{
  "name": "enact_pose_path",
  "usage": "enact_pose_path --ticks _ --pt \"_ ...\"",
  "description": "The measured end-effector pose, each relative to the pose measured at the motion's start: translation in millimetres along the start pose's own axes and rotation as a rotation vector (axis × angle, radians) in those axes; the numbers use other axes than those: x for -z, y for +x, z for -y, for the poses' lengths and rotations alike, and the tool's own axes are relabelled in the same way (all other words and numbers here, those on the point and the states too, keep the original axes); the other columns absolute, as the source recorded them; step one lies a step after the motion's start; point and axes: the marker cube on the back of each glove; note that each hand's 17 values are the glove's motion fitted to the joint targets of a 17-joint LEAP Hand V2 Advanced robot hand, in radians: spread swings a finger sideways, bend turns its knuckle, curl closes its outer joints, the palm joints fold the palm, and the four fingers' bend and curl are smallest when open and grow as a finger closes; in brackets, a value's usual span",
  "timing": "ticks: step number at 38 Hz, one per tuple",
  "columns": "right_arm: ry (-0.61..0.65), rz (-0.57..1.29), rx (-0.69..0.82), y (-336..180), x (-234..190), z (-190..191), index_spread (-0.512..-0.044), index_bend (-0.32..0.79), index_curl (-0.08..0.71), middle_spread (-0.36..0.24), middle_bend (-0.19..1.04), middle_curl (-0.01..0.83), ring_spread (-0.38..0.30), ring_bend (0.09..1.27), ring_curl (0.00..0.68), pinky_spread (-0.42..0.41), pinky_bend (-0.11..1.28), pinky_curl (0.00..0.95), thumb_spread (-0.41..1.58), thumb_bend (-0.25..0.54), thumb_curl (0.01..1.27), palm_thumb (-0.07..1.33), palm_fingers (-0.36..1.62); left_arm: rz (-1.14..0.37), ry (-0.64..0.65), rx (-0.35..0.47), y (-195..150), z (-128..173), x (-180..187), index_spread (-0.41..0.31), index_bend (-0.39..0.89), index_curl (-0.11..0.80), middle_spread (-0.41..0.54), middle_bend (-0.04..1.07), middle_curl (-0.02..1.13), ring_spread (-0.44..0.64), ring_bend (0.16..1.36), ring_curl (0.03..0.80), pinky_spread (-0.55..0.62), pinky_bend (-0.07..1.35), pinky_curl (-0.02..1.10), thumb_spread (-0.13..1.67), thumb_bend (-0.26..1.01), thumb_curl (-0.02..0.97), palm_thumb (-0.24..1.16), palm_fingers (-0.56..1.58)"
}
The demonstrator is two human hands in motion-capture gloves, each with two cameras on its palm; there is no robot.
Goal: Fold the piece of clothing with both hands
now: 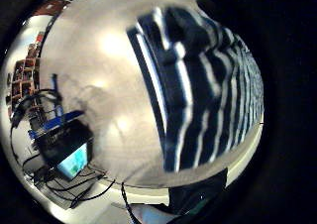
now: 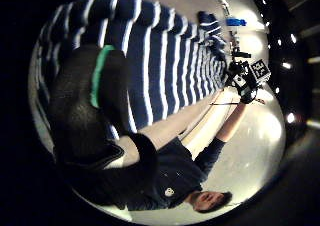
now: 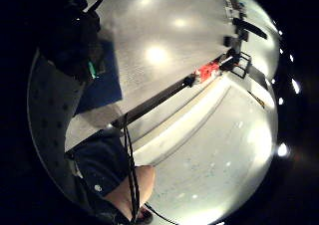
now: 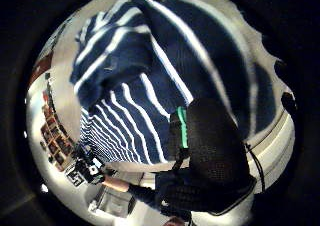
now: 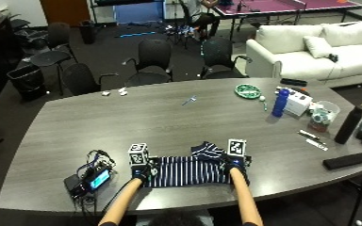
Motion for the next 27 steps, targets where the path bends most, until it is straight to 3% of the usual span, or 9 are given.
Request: enact_pose_path --ticks 3,6,9,10,13,17,22,27 --pt "-0.036 0.018 -0.011 -5 -19 13 -0.179 0.00 0.214 0.016 0.16 0.417 -0.026 0.52 0.445 -0.003 0.73 0.423 1.17 -0.047 0.51 0.50 0.63 0.019 -0.017 0.039 -6 10 -27 -0.069 0.23 0.469 0.138 0.08 0.36 0.23 0.42 0.417 0.25 0.23 0.39 1.33 -0.07 0.430 0.28 0.19" --pt "-0.008 -0.010 -0.048 -10 -25 16 -0.174 0.01 0.192 0.033 0.17 0.410 -0.013 0.54 0.442 0.007 0.75 0.424 1.21 -0.032 0.49 0.48 0.61 0.028 0.036 0.027 -6 19 -40 -0.060 0.18 0.454 0.185 0.10 0.34 0.31 0.40 0.408 0.33 0.22 0.38 1.30 -0.08 0.386 0.17 -0.01" --pt "0.056 -0.031 -0.033 -21 -24 16 -0.170 0.03 0.173 0.026 0.20 0.415 -0.004 0.55 0.435 0.007 0.77 0.419 1.22 -0.018 0.48 0.48 0.62 0.033 0.068 0.011 -5 22 -45 -0.057 0.17 0.440 0.210 0.12 0.31 0.36 0.41 0.383 0.38 0.20 0.36 1.28 -0.06 0.358 0.11 -0.04" --pt "0.068 -0.036 -0.005 -26 -23 15 -0.169 0.05 0.175 -0.007 0.26 0.436 -0.044 0.55 0.436 -0.043 0.77 0.416 1.22 0.038 0.50 0.58 0.76 0.038 0.072 0.020 -5 22 -45 -0.056 0.17 0.435 0.216 0.13 0.31 0.38 0.41 0.374 0.39 0.20 0.36 1.27 -0.06 0.350 0.08 -0.03" --pt "0.112 -0.062 0.066 -38 -21 11 -0.169 0.06 0.167 -0.039 0.27 0.435 -0.086 0.56 0.421 -0.107 0.77 0.399 1.23 0.080 0.51 0.68 0.87 0.051 0.068 0.060 -7 22 -45 -0.054 0.17 0.424 0.224 0.15 0.30 0.41 0.41 0.358 0.41 0.19 0.35 1.26 -0.04 0.333 0.05 -0.02" --pt "0.181 -0.077 0.065 -42 -18 12 -0.186 0.07 0.162 -0.102 0.28 0.443 -0.162 0.58 0.420 -0.222 0.77 0.386 1.16 0.114 0.54 0.81 1.04 0.044 0.067 0.041 -4 21 -43 -0.052 0.17 0.414 0.234 0.16 0.29 0.44 0.42 0.348 0.43 0.20 0.34 1.25 -0.03 0.316 0.03 -0.03" --pt "0.172 -0.069 0.057 -27 -16 13 -0.230 0.10 0.188 -0.168 0.30 0.461 -0.227 0.58 0.433 -0.296 0.72 0.383 0.97 0.079 0.58 0.89 1.11 0.027 0.071 0.058 -3 20 -39 -0.050 0.16 0.403 0.241 0.17 0.29 0.46 0.42 0.340 0.45 0.20 0.34 1.25 -0.02 0.301 0.02 -0.03" --pt "0.274 -0.070 -0.037 12 -6 31 -0.253 0.13 0.215 -0.208 0.30 0.470 -0.255 0.56 0.439 -0.327 0.68 0.376 0.78 0.039 0.62 0.94 1.15 -0.034 0.052 0.009 8 15 -35 -0.046 0.16 0.392 0.232 0.18 0.29 0.45 0.44 0.337 0.44 0.22 0.34 1.27 0.01 0.304 0.09 0.04"
